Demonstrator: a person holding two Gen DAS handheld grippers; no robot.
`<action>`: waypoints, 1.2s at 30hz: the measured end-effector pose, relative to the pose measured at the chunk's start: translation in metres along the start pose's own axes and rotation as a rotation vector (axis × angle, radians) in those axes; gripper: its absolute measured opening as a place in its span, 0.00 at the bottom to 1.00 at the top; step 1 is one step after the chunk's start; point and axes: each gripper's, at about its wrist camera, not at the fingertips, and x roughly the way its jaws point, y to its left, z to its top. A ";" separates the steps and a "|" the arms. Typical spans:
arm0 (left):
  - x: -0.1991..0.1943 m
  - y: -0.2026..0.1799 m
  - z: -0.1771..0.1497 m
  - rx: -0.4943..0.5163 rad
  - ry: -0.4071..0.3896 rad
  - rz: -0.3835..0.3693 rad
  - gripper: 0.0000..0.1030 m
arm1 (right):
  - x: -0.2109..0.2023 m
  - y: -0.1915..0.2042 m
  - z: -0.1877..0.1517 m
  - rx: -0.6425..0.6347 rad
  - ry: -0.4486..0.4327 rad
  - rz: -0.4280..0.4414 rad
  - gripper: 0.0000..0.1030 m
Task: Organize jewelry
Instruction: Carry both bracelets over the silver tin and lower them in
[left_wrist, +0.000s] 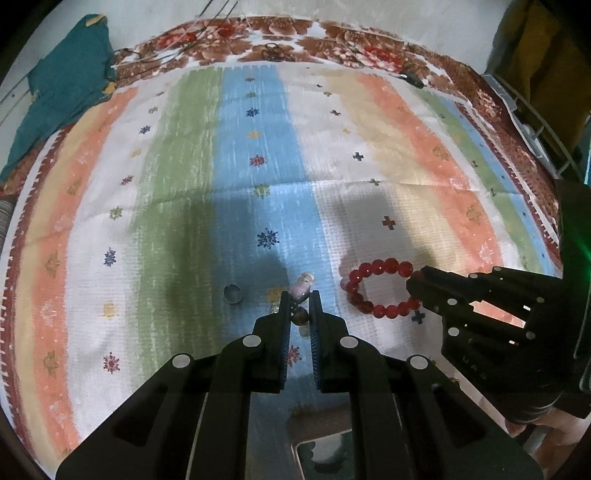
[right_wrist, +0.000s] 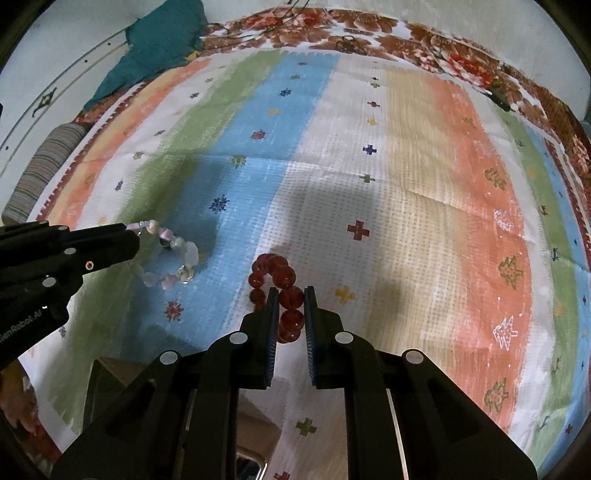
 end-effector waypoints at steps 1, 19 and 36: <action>-0.002 0.000 -0.001 -0.001 -0.003 -0.001 0.09 | -0.002 0.001 -0.001 0.000 -0.004 0.000 0.14; -0.052 -0.012 -0.019 0.021 -0.085 -0.022 0.09 | -0.054 0.006 -0.013 0.015 -0.100 0.027 0.14; -0.098 -0.031 -0.047 0.061 -0.163 -0.055 0.09 | -0.094 0.020 -0.035 -0.010 -0.173 0.049 0.14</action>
